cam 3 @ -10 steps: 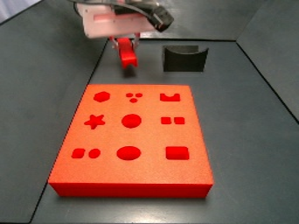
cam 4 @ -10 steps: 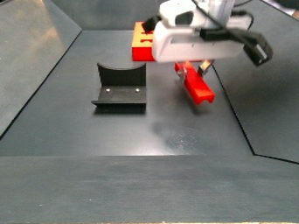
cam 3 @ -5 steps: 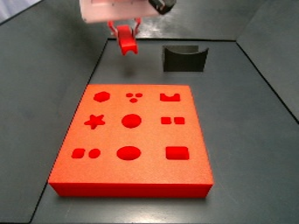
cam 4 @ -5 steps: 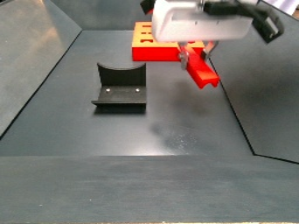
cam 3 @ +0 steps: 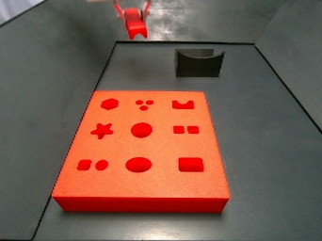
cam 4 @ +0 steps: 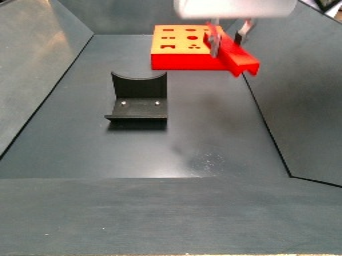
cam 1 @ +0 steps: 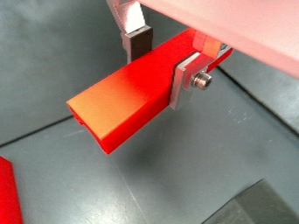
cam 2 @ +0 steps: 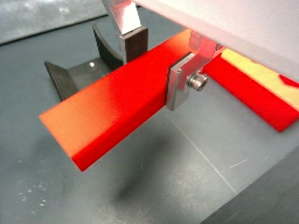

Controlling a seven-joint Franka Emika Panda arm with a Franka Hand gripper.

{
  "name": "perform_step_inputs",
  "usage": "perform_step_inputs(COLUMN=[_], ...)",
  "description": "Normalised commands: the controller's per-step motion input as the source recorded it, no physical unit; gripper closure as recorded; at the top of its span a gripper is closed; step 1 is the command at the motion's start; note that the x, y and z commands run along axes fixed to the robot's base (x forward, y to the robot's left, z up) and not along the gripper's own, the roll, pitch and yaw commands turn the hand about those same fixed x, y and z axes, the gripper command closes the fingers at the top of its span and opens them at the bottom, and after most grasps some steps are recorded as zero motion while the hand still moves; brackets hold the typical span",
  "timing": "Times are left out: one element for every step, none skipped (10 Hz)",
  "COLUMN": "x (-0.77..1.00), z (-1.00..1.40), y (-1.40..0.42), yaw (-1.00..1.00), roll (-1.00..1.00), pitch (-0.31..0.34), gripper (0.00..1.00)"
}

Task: Pick up the arch object. Move up. Place the arch object on the fixture. Regrasp the arch object. Rotate the arch object. Move to above the board. Insert the arch object.
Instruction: Place the arch object on the fixture.

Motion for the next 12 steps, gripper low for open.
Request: perform_step_inputs(x=[-0.01,-0.01,0.00,0.01,1.00,1.00,1.00,1.00,1.00,1.00,1.00,1.00], z=[0.70,0.60,0.39,0.18,-0.21,-0.22,-0.20,-0.18,-0.17,-0.17,-0.16,-0.15], y=[-0.01,-0.02,-0.01,-0.01,-0.29,-0.28,-0.25,-0.23,-0.22,-0.20,-0.19,-0.17], yaw=[0.01,0.01,0.01,0.01,-0.79,-0.78,-0.54,-0.32,-0.21,-0.14,-0.09,-0.06], roll=[-0.06,-0.07,-0.08,-0.09,-0.28,-0.29,-0.26,-0.21,-0.17,-0.14,-0.13,-0.12], pitch=[0.038,0.044,0.058,0.073,0.071,0.072,0.048,0.025,0.016,0.008,0.004,0.004], gripper=[1.00,1.00,1.00,1.00,1.00,1.00,1.00,1.00,1.00,1.00,1.00,1.00])
